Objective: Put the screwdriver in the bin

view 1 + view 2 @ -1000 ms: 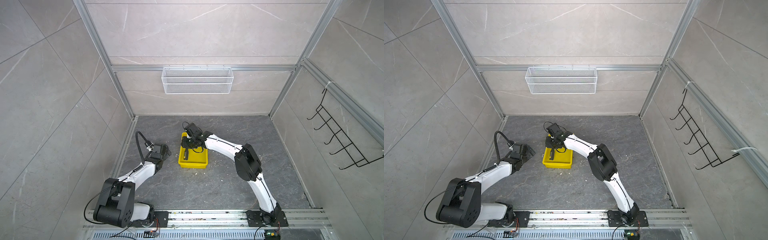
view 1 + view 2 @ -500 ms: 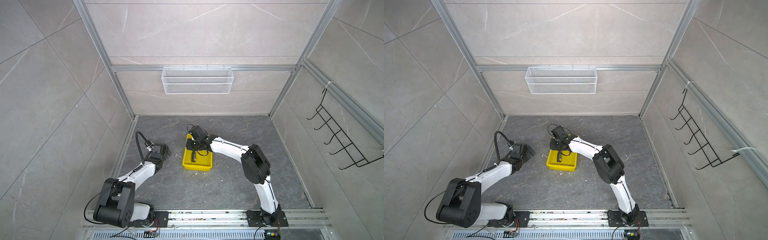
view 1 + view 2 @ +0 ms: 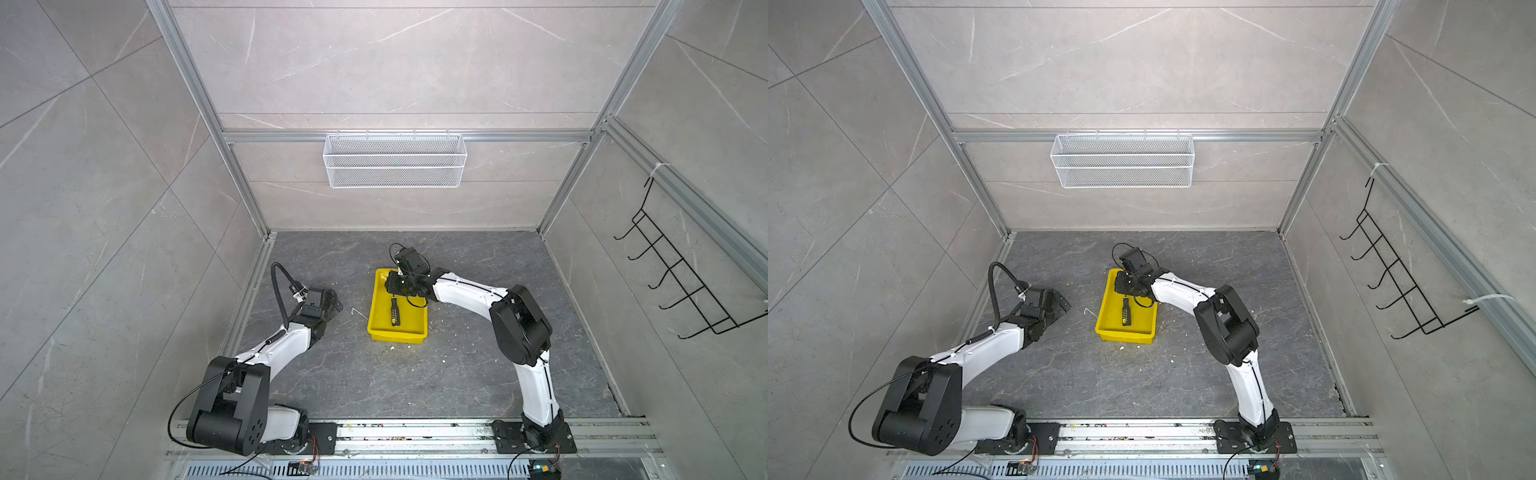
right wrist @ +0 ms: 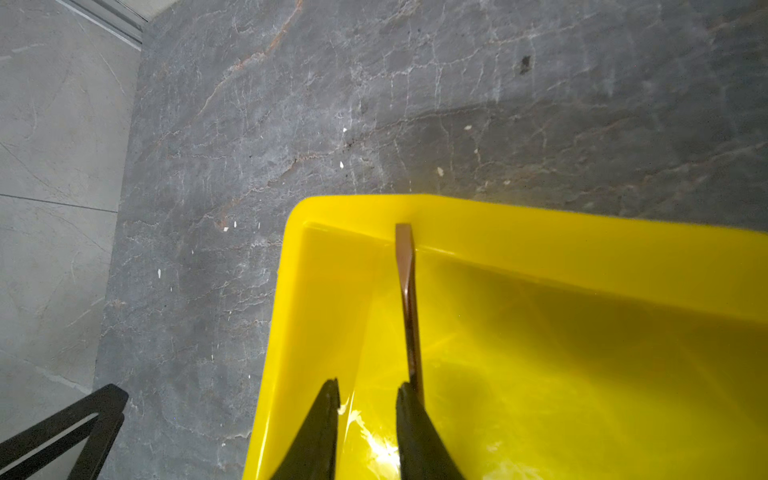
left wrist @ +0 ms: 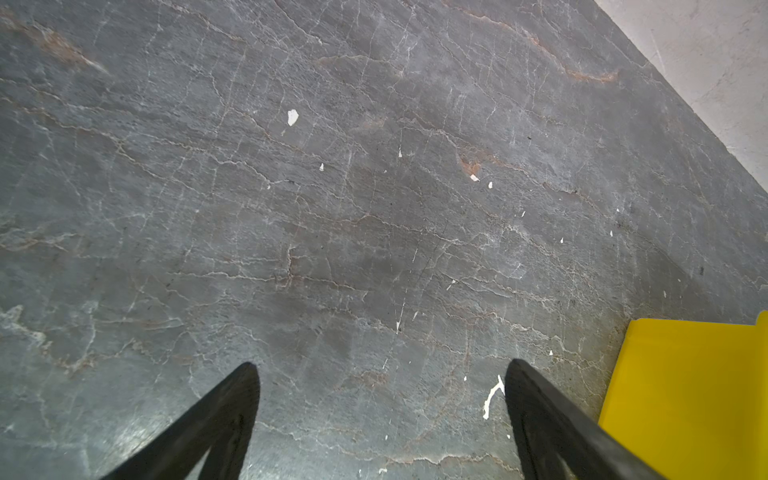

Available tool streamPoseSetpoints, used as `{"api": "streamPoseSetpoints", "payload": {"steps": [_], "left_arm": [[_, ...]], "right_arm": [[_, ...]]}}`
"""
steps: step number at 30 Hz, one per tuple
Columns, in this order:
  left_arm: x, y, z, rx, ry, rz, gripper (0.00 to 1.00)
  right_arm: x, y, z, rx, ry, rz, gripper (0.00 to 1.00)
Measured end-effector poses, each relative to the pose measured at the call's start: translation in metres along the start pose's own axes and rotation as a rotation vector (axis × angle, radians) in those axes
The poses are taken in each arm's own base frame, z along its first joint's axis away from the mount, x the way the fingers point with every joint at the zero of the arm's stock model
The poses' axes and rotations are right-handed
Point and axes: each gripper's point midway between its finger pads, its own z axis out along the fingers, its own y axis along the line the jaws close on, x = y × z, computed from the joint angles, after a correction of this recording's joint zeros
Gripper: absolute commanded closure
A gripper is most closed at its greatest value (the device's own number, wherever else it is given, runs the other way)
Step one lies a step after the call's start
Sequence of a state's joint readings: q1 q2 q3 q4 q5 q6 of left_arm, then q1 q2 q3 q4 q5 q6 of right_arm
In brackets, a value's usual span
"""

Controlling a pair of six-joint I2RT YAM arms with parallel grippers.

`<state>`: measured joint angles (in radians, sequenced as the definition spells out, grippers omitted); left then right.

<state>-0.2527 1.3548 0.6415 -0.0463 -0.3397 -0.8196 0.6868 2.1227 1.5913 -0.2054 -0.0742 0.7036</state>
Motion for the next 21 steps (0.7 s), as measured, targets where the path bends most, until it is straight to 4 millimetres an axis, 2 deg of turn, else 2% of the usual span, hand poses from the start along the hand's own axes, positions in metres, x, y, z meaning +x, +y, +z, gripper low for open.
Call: {"api": "streamPoseSetpoints", "payload": {"steps": [5, 10, 14, 17, 19, 21], "left_arm": [[0.0, 0.0, 0.0, 0.0, 0.001, 0.0, 0.06], [0.0, 0.0, 0.0, 0.0, 0.001, 0.0, 0.06], [0.0, 0.0, 0.0, 0.0, 0.0, 0.0, 0.06], [0.0, 0.0, 0.0, 0.001, 0.001, 0.0, 0.06], [0.0, 0.0, 0.0, 0.001, 0.001, 0.0, 0.06], [0.0, 0.0, 0.0, 0.0, 0.001, 0.0, 0.05]], "right_arm": [[0.003, -0.009, 0.004, 0.031, 0.021, 0.003, 0.72], [0.021, -0.027, 0.021, 0.07, 0.086, -0.006, 0.71], [0.03, -0.023, 0.019, 0.067, 0.119, -0.044, 0.69], [0.032, -0.015, 0.009, 0.068, 0.132, -0.087, 0.66], [0.023, -0.005, -0.006, 0.062, 0.115, -0.115, 0.63], [0.008, 0.006, -0.028, 0.048, 0.068, -0.143, 0.53]]}}
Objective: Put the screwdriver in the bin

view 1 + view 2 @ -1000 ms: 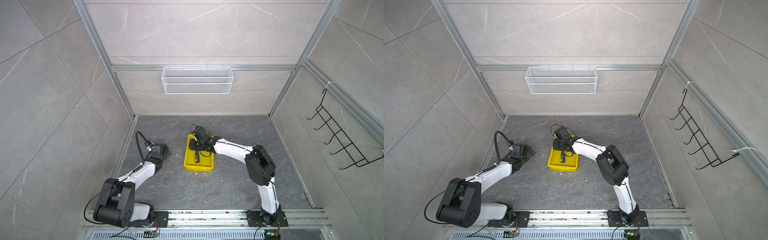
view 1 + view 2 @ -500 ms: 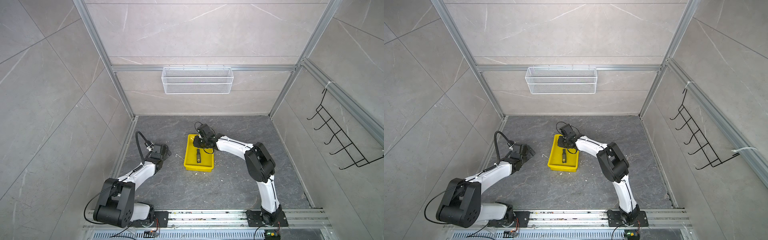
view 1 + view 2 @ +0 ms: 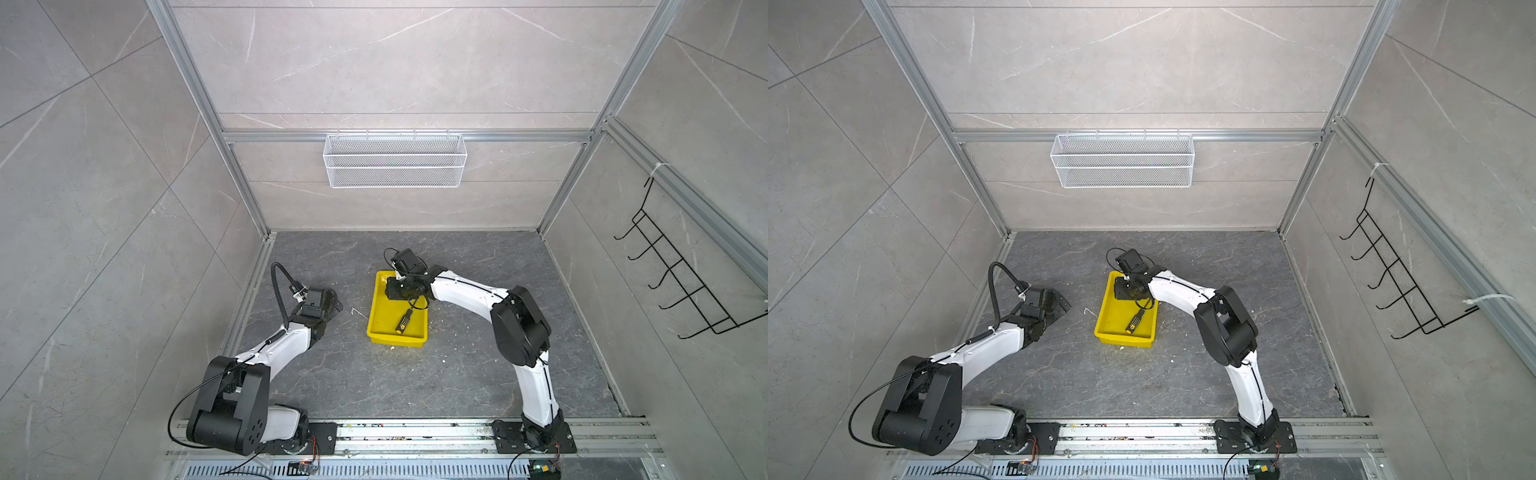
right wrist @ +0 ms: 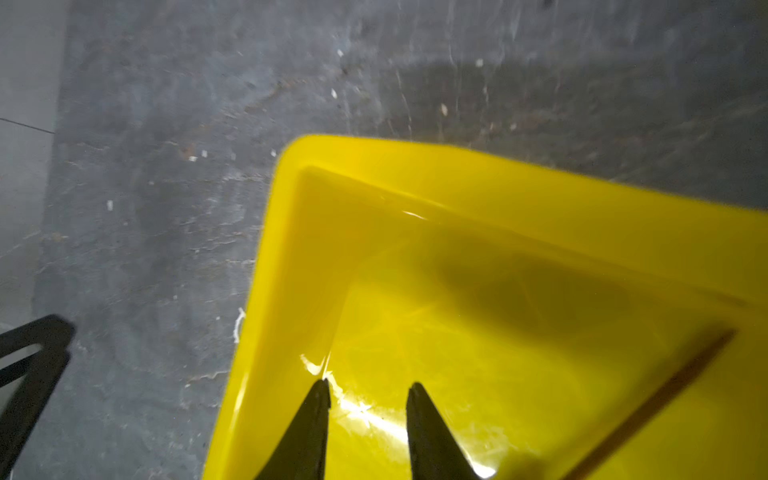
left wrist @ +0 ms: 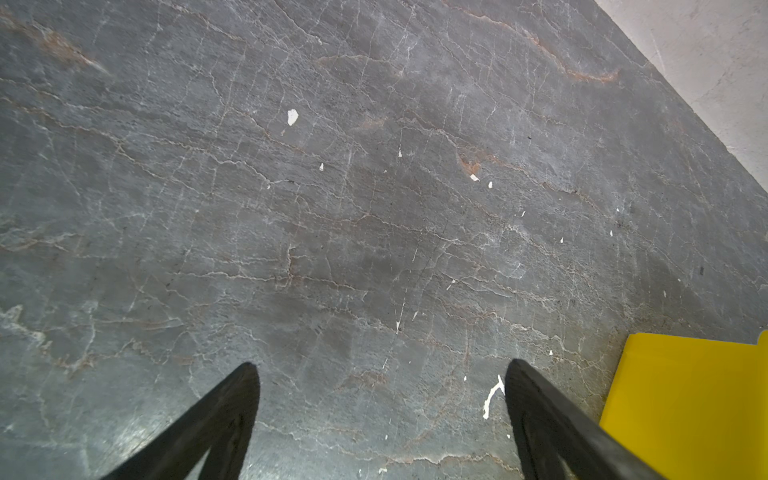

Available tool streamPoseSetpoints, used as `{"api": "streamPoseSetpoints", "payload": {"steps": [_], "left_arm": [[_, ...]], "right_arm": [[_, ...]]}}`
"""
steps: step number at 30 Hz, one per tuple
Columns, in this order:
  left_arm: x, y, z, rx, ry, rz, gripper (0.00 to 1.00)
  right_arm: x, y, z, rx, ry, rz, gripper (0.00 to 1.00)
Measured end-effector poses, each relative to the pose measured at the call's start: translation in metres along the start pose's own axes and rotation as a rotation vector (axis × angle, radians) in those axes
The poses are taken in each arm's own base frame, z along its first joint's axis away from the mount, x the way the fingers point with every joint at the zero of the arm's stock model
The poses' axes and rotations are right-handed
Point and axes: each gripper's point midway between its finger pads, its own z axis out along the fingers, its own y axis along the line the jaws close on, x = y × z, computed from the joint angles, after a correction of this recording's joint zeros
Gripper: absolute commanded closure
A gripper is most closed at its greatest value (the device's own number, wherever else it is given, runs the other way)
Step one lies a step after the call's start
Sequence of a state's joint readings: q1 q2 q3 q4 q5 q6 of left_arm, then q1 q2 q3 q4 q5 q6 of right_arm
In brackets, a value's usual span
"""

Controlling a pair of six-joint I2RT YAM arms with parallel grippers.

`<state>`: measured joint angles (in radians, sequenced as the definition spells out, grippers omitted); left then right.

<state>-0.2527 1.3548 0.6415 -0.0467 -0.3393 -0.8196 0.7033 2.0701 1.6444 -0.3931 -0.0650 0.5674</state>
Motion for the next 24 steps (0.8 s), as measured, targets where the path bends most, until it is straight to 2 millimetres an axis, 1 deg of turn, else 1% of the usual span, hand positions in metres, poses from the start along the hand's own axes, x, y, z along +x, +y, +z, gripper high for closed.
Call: {"api": "streamPoseSetpoints", "payload": {"steps": [2, 3, 4, 5, 6, 7, 8, 9, 10, 11, 12, 13, 14, 15, 17, 18, 19, 20, 22, 24], "left_arm": [[0.0, 0.0, 0.0, 0.0, 0.0, 0.001, 0.04], [0.0, 0.0, 0.0, 0.0, 0.0, 0.001, 0.04], [0.0, 0.0, 0.0, 0.0, -0.001, 0.001, 0.04], [0.0, 0.0, 0.0, 0.0, -0.002, 0.0, 0.03], [-0.001, 0.0, 0.0, -0.001, -0.005, 0.0, 0.0], [-0.002, 0.0, 0.0, -0.003, -0.01, -0.001, 0.0], [-0.003, 0.0, -0.001, -0.004, -0.018, -0.002, 0.0], [-0.005, -0.001, -0.001, 0.002, -0.028, 0.0, 0.0], [-0.006, -0.004, -0.001, 0.014, -0.037, 0.008, 0.0], [-0.007, -0.007, -0.001, 0.032, -0.047, 0.027, 0.0], [-0.008, -0.012, -0.001, 0.055, -0.053, 0.056, 0.0], [-0.008, -0.017, -0.002, 0.077, -0.054, 0.083, 0.0], [-0.009, -0.023, -0.002, 0.103, -0.056, 0.124, 0.0], [-0.01, -0.029, -0.004, 0.123, -0.058, 0.176, 0.0], [-0.017, -0.038, -0.007, 0.14, -0.073, 0.279, 0.0], [-0.025, -0.043, -0.01, 0.138, -0.098, 0.334, 0.0], [-0.036, -0.046, -0.013, 0.121, -0.138, 0.378, 0.0], [-0.046, -0.047, -0.016, 0.1, -0.181, 0.409, 0.0], [-0.061, -0.04, -0.019, 0.046, -0.267, 0.466, 0.0], [-0.063, -0.021, -0.019, 0.001, -0.327, 0.518, 0.0]], "right_arm": [[-0.017, 0.003, -0.03, 0.012, -0.077, -0.03, 0.43], [-0.027, -0.002, -0.051, 0.047, -0.136, -0.05, 0.37], [-0.035, -0.01, -0.073, 0.099, -0.2, -0.068, 0.32], [-0.04, -0.023, -0.094, 0.162, -0.26, -0.085, 0.29], [-0.044, -0.039, -0.114, 0.229, -0.322, -0.102, 0.28], [-0.045, -0.06, -0.136, 0.303, -0.377, -0.124, 0.28], [-0.044, -0.082, -0.152, 0.36, -0.416, -0.135, 0.28], [-0.041, -0.112, -0.167, 0.425, -0.449, -0.135, 0.28], [-0.037, -0.143, -0.177, 0.492, -0.464, -0.124, 0.27], [-0.028, -0.181, -0.186, 0.566, -0.475, -0.105, 0.27], [-0.017, -0.216, -0.191, 0.634, -0.476, -0.084, 0.26], [-0.001, -0.246, -0.194, 0.694, -0.469, -0.068, 0.26], [0.017, -0.269, -0.192, 0.736, -0.451, -0.064, 0.26], [0.04, -0.286, -0.185, 0.763, -0.427, -0.072, 0.26], [0.075, -0.301, -0.168, 0.775, -0.381, -0.112, 0.24], [0.086, -0.304, -0.162, 0.777, -0.37, -0.13, 0.25], [0.09, -0.307, -0.157, 0.78, -0.378, -0.145, 0.25], [0.09, -0.308, -0.155, 0.783, -0.394, -0.152, 0.24], [0.08, -0.308, -0.159, 0.783, -0.476, -0.151, 0.24], [0.066, -0.311, -0.168, 0.777, -0.577, -0.123, 0.24]]}}
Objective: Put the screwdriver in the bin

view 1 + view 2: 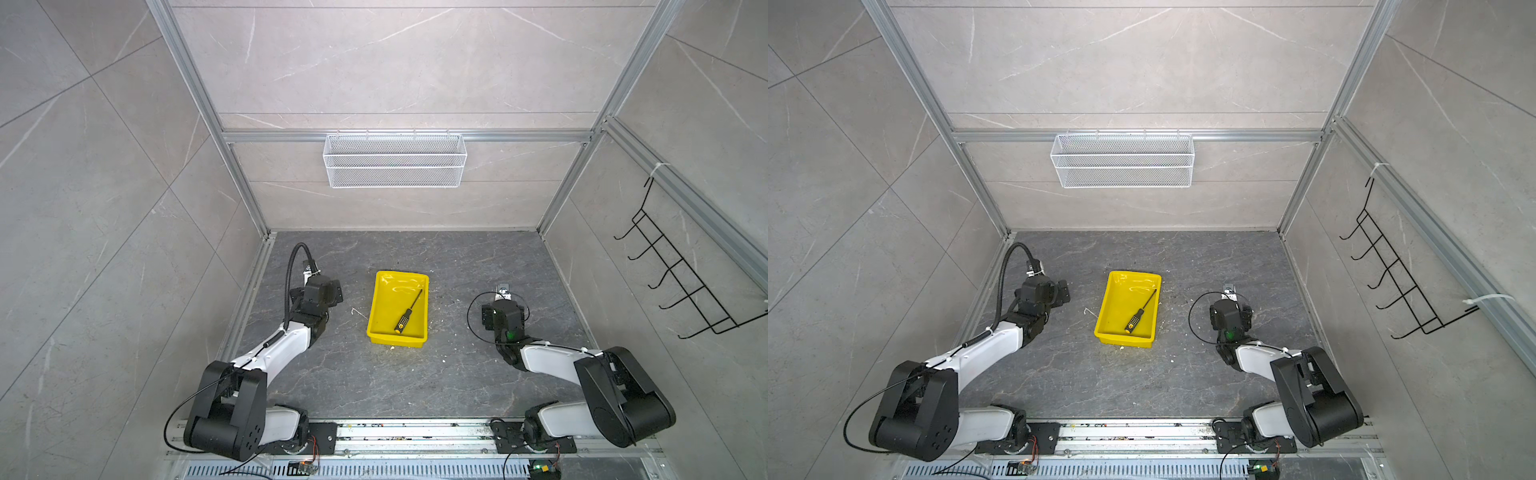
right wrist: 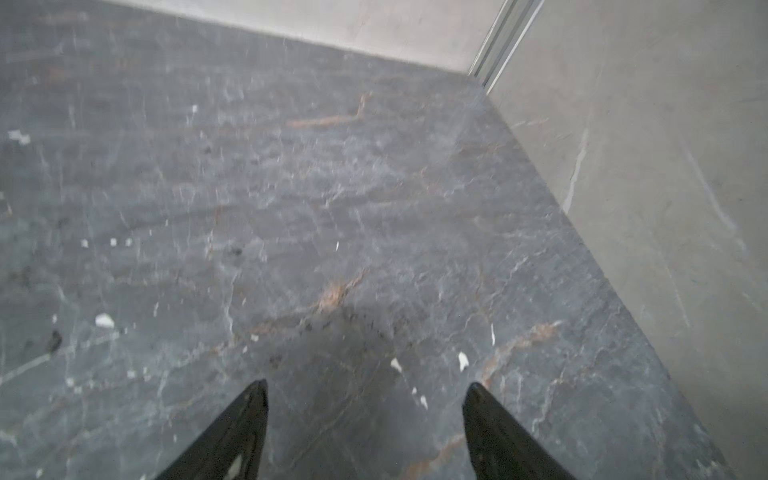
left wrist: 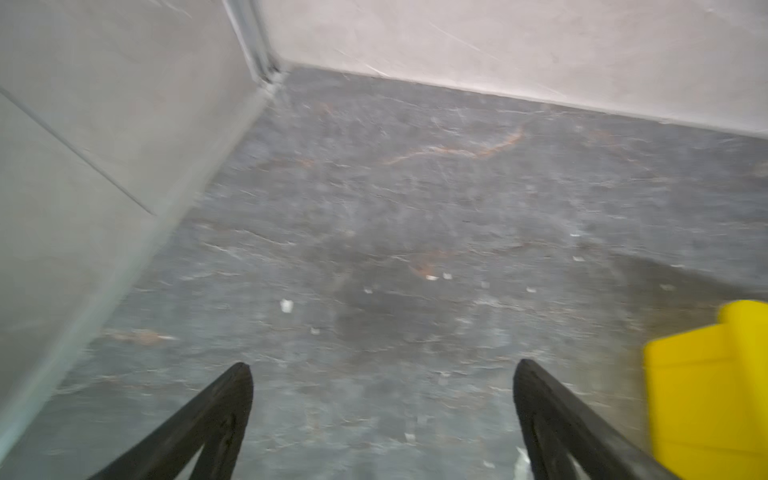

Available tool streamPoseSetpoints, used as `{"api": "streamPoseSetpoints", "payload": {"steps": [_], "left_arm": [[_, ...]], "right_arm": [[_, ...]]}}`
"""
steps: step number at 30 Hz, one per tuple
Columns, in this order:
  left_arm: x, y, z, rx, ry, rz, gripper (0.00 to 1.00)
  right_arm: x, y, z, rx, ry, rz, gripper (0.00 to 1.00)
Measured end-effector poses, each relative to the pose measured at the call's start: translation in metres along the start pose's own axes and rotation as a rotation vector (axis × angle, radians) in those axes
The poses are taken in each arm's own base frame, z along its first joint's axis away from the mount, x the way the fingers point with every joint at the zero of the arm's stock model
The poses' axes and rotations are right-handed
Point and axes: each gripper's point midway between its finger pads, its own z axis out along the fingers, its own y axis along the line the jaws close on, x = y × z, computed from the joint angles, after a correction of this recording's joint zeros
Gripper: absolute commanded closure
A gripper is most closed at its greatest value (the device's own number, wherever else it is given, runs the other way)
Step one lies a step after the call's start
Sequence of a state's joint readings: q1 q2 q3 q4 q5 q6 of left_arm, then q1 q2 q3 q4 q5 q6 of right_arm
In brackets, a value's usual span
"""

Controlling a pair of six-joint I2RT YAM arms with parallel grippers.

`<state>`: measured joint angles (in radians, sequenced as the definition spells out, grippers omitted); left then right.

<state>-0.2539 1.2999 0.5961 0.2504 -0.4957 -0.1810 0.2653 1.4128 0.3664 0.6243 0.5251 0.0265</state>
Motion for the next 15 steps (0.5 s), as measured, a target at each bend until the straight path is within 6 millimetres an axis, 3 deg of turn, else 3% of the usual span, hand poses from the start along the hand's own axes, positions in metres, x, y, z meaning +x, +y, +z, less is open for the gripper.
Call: {"api": "streamPoseSetpoints", "payload": {"steps": [1, 2, 5, 7, 12, 15], "left_arm": [[0.008, 0.007, -0.001, -0.01, -0.008, 0.023, 0.0], [0.02, 0.016, -0.001, -0.022, -0.013, 0.052, 0.0], [0.052, 0.038, 0.002, -0.063, 0.012, 0.09, 0.0], [0.062, 0.049, 0.006, -0.082, 0.017, 0.083, 0.0], [0.055, 0.054, 0.022, -0.077, -0.04, 0.055, 0.0], [0.061, 0.057, 0.032, -0.058, -0.025, 0.037, 0.0]], "right_arm": [[-0.005, -0.004, 0.002, 0.007, -0.03, 0.025, 0.24], [-0.007, -0.007, 0.005, 0.009, -0.043, 0.041, 0.02], [-0.015, -0.006, 0.009, -0.024, -0.077, 0.066, 0.01], [-0.017, -0.003, 0.012, -0.061, -0.087, 0.077, 0.0], [-0.013, 0.004, 0.018, -0.121, -0.099, 0.088, 0.01], [-0.015, 0.008, 0.017, -0.145, -0.106, 0.085, 0.0]]}}
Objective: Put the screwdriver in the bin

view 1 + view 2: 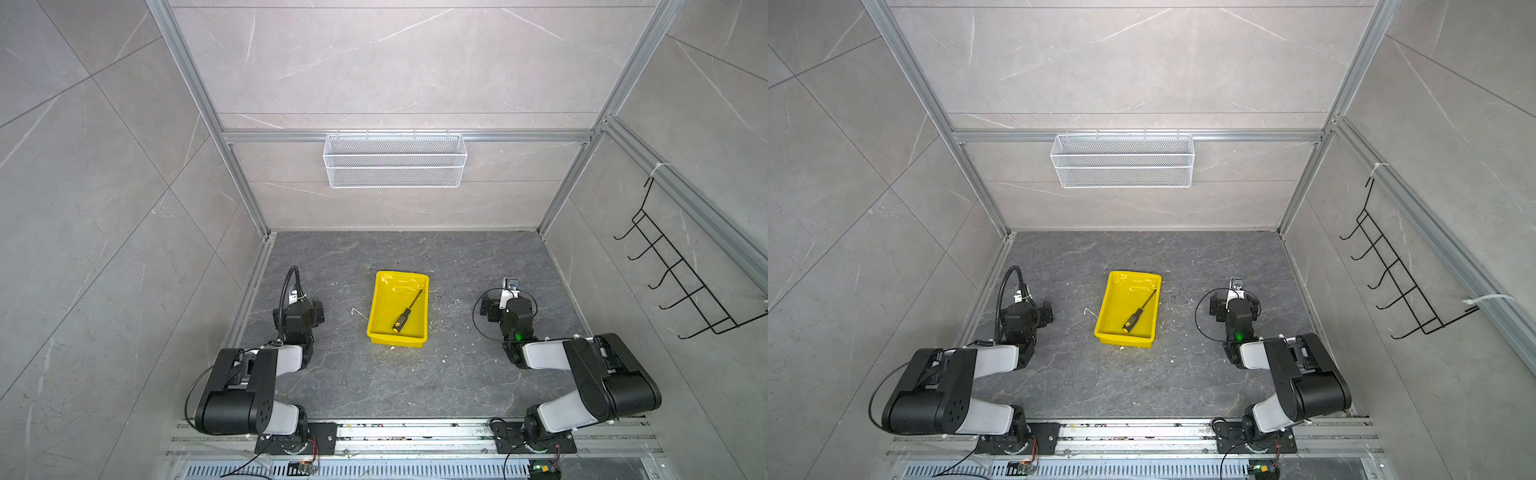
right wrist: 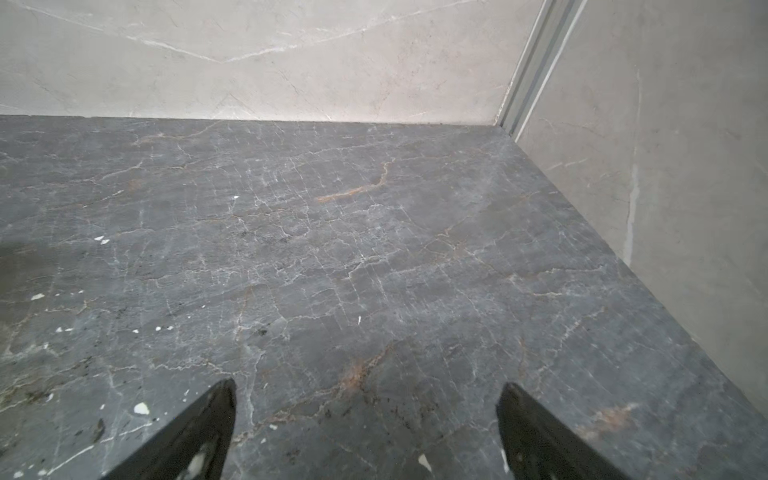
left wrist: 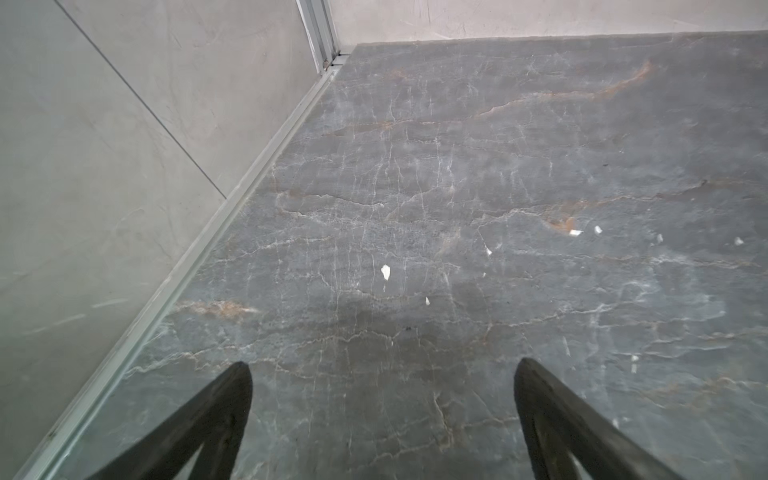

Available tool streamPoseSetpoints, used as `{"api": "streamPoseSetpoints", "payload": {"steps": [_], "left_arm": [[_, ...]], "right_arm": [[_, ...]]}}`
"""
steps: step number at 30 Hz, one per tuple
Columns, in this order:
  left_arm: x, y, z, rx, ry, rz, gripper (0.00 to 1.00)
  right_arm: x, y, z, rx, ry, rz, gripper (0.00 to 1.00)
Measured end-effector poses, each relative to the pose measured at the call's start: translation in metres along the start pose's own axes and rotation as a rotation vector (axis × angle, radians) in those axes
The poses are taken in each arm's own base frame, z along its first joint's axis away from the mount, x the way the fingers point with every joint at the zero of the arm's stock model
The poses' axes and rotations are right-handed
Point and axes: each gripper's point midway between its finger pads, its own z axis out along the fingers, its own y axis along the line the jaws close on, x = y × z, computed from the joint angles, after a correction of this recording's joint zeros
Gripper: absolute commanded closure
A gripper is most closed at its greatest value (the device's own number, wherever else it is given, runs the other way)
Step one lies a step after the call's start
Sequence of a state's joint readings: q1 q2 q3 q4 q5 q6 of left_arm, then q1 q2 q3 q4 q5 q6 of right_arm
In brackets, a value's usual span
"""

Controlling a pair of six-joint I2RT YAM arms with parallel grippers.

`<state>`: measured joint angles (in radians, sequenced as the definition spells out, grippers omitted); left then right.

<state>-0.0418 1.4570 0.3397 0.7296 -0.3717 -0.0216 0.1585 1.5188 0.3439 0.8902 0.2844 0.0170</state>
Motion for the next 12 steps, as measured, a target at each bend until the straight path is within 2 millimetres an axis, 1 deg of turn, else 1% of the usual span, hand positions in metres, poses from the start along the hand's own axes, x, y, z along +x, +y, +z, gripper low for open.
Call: {"api": "streamPoseSetpoints", "payload": {"steps": [4, 12], "left_arm": [[0.0031, 0.0027, 0.008, 0.02, -0.005, -0.022, 0.0], [-0.0006, -0.0027, 0.0081, 0.057, -0.024, -0.029, 0.0]], "right_arm": [[-0.0009, 0.0023, 0.0, -0.013, -0.004, -0.002, 0.0], [0.0, 0.0029, 0.0007, -0.031, 0.0, 0.001, 0.0]]}}
